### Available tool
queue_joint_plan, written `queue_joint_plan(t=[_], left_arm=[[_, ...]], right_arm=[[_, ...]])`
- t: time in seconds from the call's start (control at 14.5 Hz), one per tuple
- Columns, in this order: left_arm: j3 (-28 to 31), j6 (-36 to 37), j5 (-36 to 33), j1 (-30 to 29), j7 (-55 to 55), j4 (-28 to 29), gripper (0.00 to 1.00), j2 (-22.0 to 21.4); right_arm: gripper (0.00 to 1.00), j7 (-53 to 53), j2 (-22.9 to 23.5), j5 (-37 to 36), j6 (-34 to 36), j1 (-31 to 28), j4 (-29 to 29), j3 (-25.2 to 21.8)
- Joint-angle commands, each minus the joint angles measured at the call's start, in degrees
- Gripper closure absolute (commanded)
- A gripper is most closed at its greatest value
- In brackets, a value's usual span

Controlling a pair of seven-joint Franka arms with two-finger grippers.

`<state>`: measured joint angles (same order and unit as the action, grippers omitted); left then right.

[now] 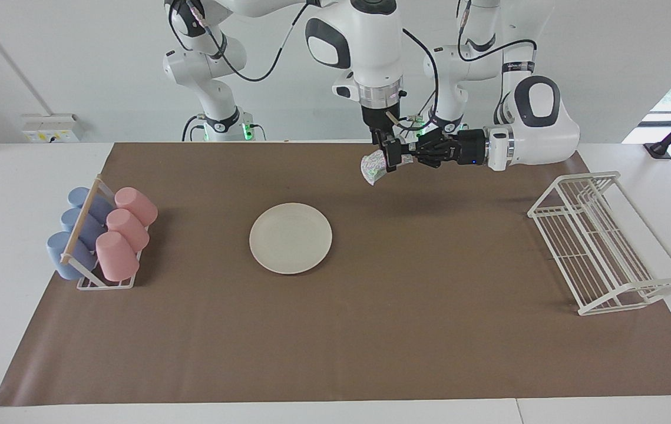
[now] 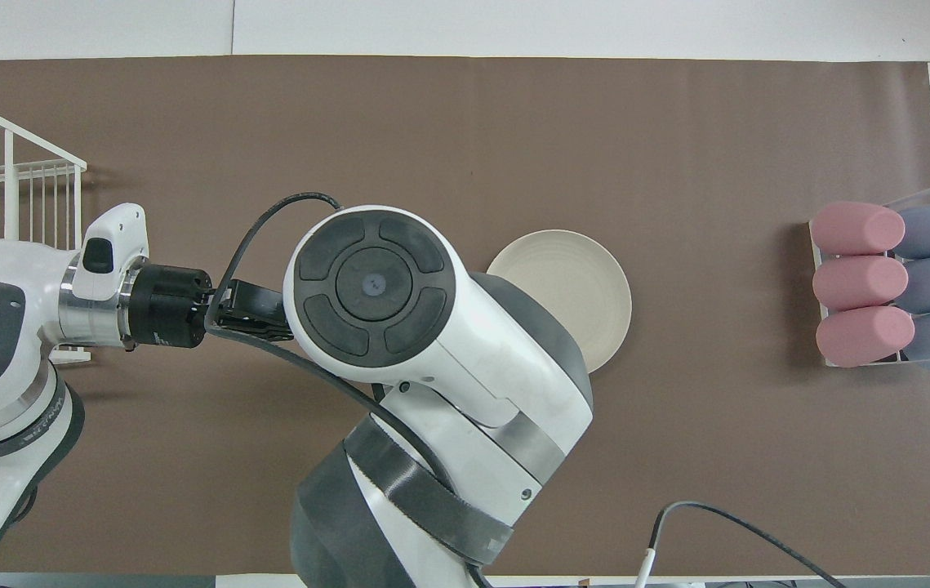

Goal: Wipe plate with sponge

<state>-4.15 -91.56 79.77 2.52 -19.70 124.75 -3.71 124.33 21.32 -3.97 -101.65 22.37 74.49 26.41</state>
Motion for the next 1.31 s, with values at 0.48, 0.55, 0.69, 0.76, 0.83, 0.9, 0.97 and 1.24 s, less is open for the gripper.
queue_joint_plan(t=[0.48, 0.55, 0.69, 0.76, 0.83, 0.9, 0.97, 1.24], left_arm=[[0.6, -0.6, 1.2, 0.6, -1.1, 0.9, 1.0, -0.5], [0.6, -0.8, 1.2, 0.7, -1.1, 0.9, 1.0, -0.5], [0.6, -0.6, 1.2, 0.7, -1.2, 0.9, 1.0, -0.5], [0.6, -0.7, 1.2, 0.7, -1.2, 0.9, 1.0, -0.5], [0.6, -0.6, 1.2, 0.7, -1.2, 0.9, 1.0, -0.5], [0.6, -0.6, 1.2, 0.7, -1.2, 0.9, 1.0, -0.4], [0.6, -0.6, 1.1, 0.7, -1.3, 0.9, 1.0, -0.4], [0.5, -0.8, 0.5, 0.9, -1.1, 0.8, 0.25, -0.9]], right_arm=[[0.57, 0.4, -1.8, -0.7, -0.7, -0.8, 2.5, 0.2], [0.99, 0.6, -1.8, -0.7, -0.7, -0.7, 2.5, 0.2], [1.0, 1.0, -2.6, -0.7, -0.7, -0.6, 3.9, 0.1], [1.0, 1.1, -2.8, -0.7, -0.8, -0.6, 4.2, 0.1], [1.0, 1.1, -2.8, -0.6, -1.0, -0.6, 4.3, 0.1], [1.0, 1.1, -2.8, -0.6, -0.9, -0.7, 4.2, 0.1], [1.0, 1.1, -2.8, -0.6, -0.8, -0.7, 4.3, 0.1], [1.0, 0.8, -3.0, -0.6, -2.1, -0.8, 5.4, 0.1]])
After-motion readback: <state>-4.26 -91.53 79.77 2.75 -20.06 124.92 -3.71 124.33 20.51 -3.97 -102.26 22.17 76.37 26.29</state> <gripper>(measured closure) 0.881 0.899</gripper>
